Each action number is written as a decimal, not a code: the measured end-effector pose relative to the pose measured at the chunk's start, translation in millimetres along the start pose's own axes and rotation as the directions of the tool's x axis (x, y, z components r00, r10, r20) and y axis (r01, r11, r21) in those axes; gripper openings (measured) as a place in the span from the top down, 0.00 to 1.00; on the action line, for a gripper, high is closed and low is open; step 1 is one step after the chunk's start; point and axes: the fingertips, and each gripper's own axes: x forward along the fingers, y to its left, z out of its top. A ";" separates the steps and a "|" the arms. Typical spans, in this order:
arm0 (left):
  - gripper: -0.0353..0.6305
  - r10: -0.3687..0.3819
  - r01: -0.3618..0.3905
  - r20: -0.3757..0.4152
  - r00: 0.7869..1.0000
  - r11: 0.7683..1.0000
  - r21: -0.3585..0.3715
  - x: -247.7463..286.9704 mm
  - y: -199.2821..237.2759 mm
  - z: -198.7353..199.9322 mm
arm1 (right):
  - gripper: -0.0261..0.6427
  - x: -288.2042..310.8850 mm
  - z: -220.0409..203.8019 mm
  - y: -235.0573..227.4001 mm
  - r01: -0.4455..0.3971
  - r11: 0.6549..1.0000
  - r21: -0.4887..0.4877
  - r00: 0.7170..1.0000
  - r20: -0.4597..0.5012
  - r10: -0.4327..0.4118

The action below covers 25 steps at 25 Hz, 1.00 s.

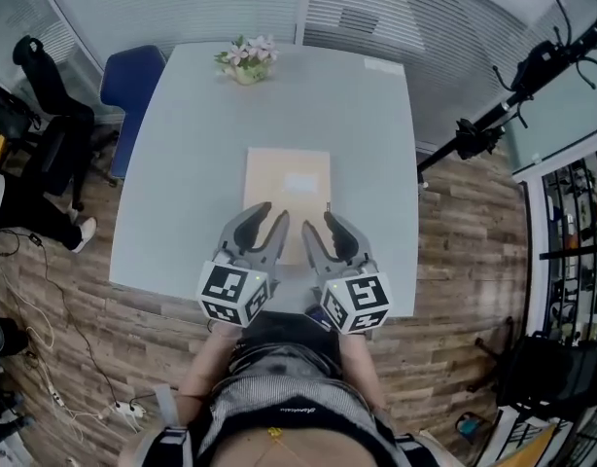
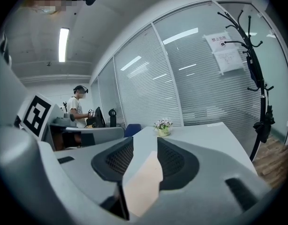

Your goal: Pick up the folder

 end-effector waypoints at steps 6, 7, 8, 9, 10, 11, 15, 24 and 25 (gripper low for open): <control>0.79 0.032 -0.031 -0.063 0.997 0.999 0.011 15.1 21.1 -17.8 | 0.72 17.3 -12.8 -20.0 0.017 1.000 -0.014 0.999 -0.048 -0.017; 0.79 0.033 -0.033 -0.073 0.997 0.999 0.002 17.6 25.3 -21.1 | 0.72 20.6 -16.3 -22.1 0.021 1.000 -0.009 0.998 -0.057 -0.022; 0.79 0.032 -0.032 -0.083 0.996 0.999 -0.007 20.8 28.9 -24.3 | 0.72 24.0 -20.2 -24.0 0.027 1.000 -0.003 0.997 -0.069 -0.027; 0.79 0.028 -0.029 -0.095 0.995 0.999 -0.013 24.6 32.0 -27.3 | 0.72 27.5 -24.2 -25.9 0.032 0.999 0.002 0.996 -0.080 -0.032; 0.79 0.023 -0.025 -0.106 0.994 1.000 -0.017 28.5 35.0 -30.3 | 0.72 31.0 -28.2 -27.6 0.037 0.999 0.008 0.995 -0.092 -0.036; 0.79 0.021 -0.023 -0.119 0.993 1.000 -0.019 32.0 38.2 -33.7 | 0.72 34.4 -32.8 -29.3 0.040 0.999 0.013 0.994 -0.105 -0.039; 0.78 0.031 -0.039 -0.174 0.984 0.998 -0.039 40.1 56.8 -53.5 | 0.70 47.0 -57.1 -39.2 0.058 0.998 0.038 0.985 -0.162 -0.051; 0.78 0.086 -0.115 -0.302 0.949 0.990 -0.080 54.4 113.2 -114.2 | 0.68 73.9 -131.6 -80.1 0.138 0.986 0.096 0.943 -0.318 -0.101; 0.77 0.090 -0.124 -0.323 0.942 0.988 -0.087 55.4 118.8 -123.1 | 0.68 74.8 -139.3 -84.5 0.148 0.984 0.103 0.937 -0.333 -0.106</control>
